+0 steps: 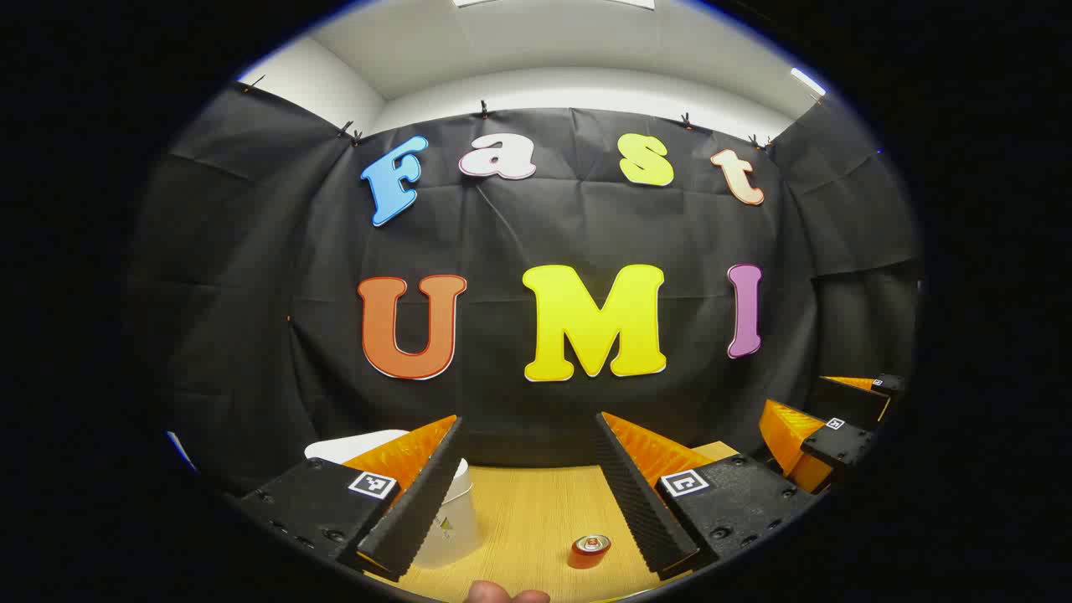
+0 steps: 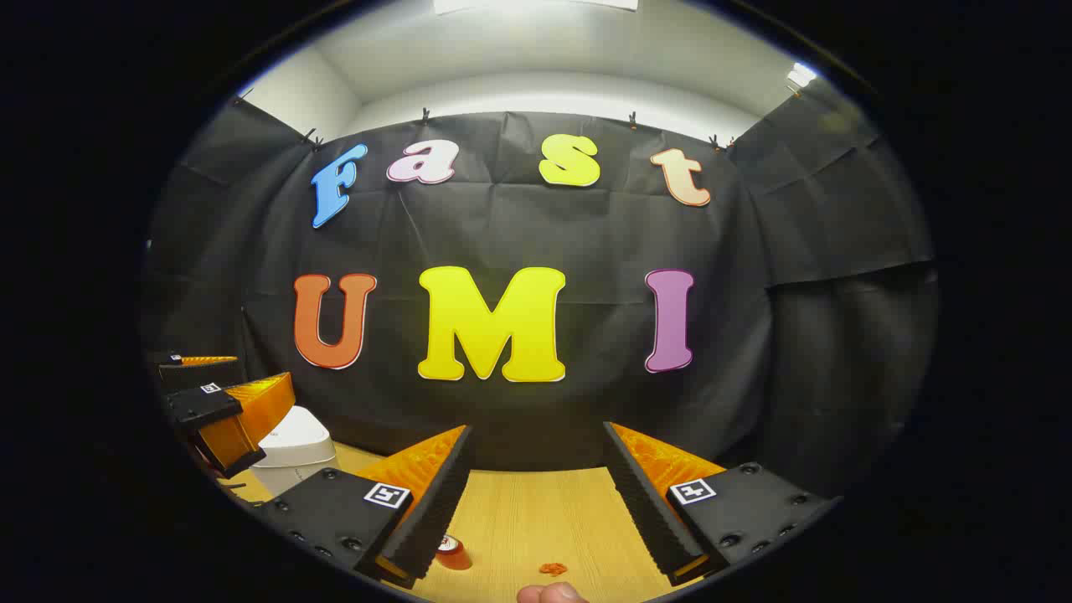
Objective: Press the lid of the desktop garbage bin to open it, pick up the crumpled paper on the desktop and throw it into the bin, then pick up the pop can on the desktop and drop it into the bin, and finally close the garbage bin lid.
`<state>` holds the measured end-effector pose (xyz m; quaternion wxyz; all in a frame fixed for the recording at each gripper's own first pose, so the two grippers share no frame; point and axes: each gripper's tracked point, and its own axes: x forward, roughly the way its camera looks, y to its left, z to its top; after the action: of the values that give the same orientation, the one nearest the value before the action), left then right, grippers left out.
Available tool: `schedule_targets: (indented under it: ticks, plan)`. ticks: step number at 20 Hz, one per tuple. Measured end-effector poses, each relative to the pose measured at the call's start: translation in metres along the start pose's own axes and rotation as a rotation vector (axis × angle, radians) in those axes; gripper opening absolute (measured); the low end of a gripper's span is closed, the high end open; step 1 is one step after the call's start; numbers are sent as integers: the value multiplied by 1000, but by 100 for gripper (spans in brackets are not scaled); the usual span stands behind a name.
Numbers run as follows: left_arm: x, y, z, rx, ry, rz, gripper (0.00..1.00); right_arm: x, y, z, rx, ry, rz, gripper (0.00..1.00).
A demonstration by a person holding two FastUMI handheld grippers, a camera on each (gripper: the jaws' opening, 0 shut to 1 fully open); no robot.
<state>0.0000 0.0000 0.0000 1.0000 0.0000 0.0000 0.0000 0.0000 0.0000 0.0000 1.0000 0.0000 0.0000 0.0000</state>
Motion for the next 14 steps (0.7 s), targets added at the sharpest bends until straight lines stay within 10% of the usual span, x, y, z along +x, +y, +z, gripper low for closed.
schedule_targets:
  ticks: [14]
  plan:
    - [4, 0, -7, -10, 19, 1, 99, -2, -4, 3, -3, -11, 2, 96]
